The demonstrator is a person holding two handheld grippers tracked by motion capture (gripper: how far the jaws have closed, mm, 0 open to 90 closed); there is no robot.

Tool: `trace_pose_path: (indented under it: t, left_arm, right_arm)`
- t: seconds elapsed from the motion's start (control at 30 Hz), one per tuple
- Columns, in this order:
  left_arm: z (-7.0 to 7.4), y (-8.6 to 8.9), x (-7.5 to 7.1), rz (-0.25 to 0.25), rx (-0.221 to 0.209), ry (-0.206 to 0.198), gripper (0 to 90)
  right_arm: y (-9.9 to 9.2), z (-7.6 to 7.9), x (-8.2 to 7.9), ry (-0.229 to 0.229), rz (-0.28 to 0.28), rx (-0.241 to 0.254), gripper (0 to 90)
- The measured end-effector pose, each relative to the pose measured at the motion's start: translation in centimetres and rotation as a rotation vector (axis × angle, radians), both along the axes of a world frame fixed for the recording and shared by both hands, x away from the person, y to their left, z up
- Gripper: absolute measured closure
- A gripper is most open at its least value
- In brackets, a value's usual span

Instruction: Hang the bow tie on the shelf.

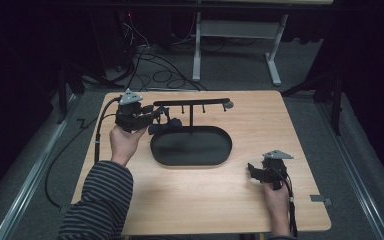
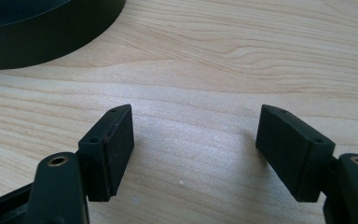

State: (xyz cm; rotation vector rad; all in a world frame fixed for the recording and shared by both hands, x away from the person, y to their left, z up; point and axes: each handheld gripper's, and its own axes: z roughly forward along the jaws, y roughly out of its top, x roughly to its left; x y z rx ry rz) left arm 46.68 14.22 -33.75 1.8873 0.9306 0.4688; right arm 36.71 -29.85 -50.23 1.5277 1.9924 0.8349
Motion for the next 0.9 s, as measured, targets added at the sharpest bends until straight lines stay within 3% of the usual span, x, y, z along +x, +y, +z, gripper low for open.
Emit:
trace_pose_path:
  t: [0.23,0.67,0.9]
  left_arm:
    - [0.4,0.5,-0.4,0.003,-0.009,0.010,50.9]
    - [1.3,0.9,-2.3,0.000,-0.003,-0.007,46.2]
    - [1.1,1.3,-3.2,-0.006,0.004,-0.006,44.3]
  right_arm:
    - [0.0,0.0,0.0,0.001,0.000,-0.001,28.9]
    - [0.0,0.0,0.0,0.001,0.000,-0.001,28.9]
    - [0.0,0.0,0.0,0.001,0.000,0.000,28.8]
